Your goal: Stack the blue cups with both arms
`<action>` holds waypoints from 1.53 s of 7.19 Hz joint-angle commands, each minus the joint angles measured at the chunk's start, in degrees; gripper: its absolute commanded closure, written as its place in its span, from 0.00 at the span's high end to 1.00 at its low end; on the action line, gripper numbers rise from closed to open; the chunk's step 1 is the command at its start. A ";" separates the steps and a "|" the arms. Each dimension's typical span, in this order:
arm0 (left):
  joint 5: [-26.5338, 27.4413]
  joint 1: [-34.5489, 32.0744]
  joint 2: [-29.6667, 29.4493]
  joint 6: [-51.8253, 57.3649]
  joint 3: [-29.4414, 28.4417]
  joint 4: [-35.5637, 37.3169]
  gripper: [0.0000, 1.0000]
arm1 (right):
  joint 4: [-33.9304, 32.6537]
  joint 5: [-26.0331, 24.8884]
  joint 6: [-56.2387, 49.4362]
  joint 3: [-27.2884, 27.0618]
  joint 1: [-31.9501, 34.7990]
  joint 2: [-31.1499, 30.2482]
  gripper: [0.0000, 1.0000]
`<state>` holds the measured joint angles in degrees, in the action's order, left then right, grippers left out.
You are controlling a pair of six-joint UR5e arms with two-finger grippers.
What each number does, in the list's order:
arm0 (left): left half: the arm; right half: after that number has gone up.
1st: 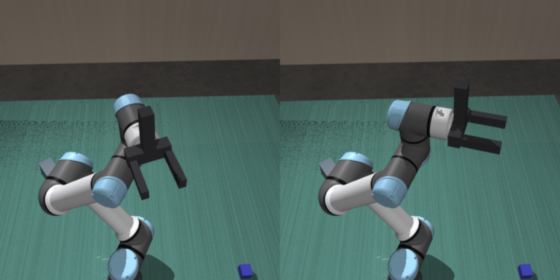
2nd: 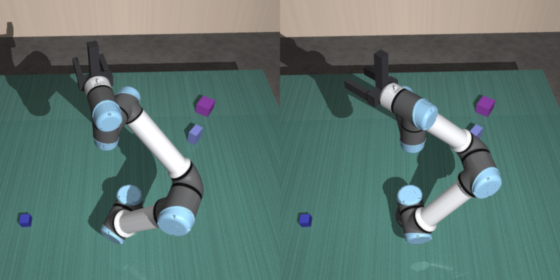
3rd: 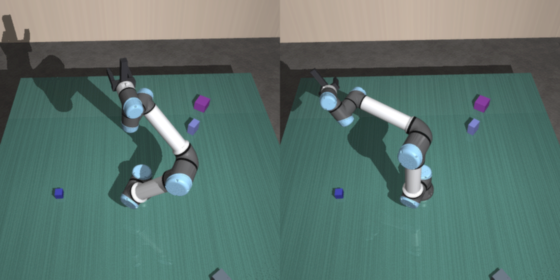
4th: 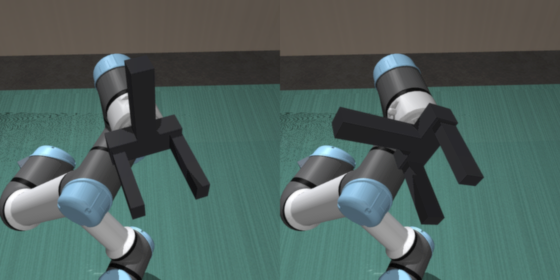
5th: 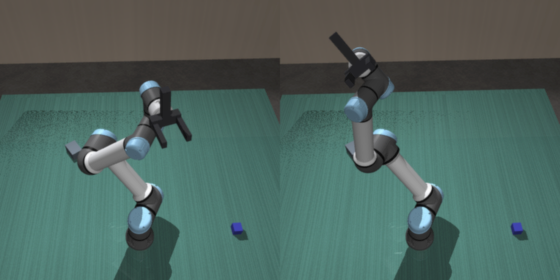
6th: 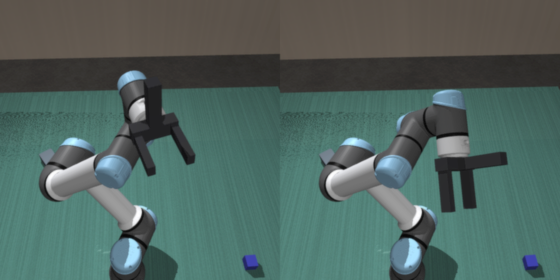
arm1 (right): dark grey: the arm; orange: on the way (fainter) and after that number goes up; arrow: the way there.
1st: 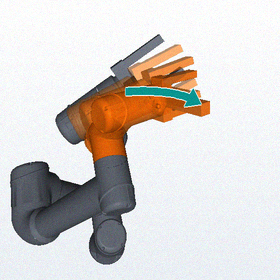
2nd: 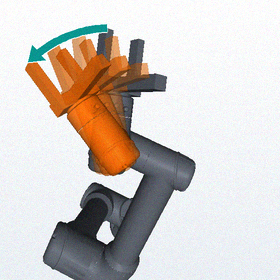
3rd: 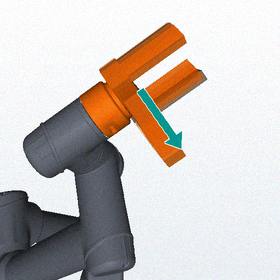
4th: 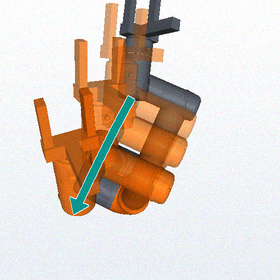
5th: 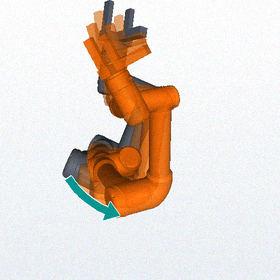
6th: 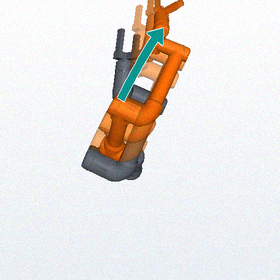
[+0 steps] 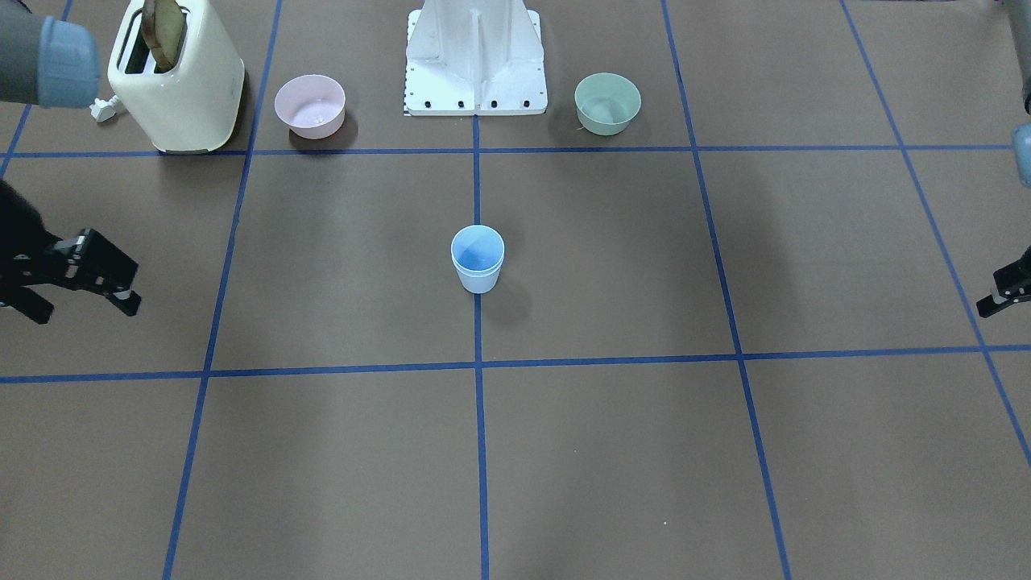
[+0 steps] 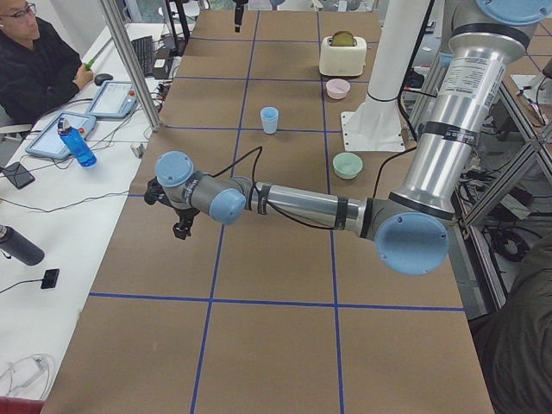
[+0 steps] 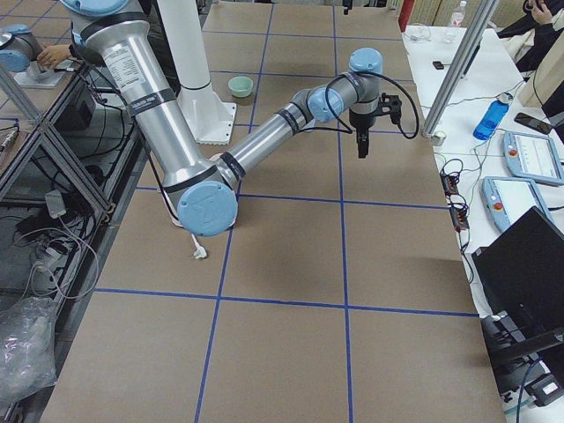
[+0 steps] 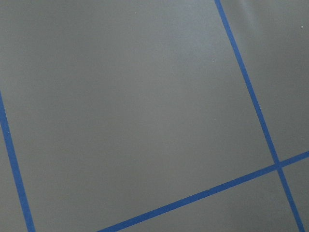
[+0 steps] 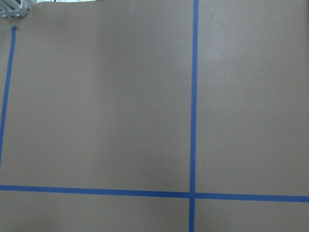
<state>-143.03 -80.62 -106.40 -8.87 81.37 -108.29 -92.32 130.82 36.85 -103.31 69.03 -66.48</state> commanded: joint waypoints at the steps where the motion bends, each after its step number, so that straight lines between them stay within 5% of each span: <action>1: -0.23 -1.55 0.14 -0.01 -0.25 0.09 0.98 | -0.06 2.60 -14.46 0.38 7.06 -7.59 1.00; 11: -0.23 -9.03 1.81 8.78 -6.22 0.45 0.98 | -0.14 3.04 -27.18 2.94 14.56 -15.00 1.00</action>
<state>-143.28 -89.39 -104.94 -0.43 75.39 -107.75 -92.46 133.74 9.92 -100.37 83.49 -81.22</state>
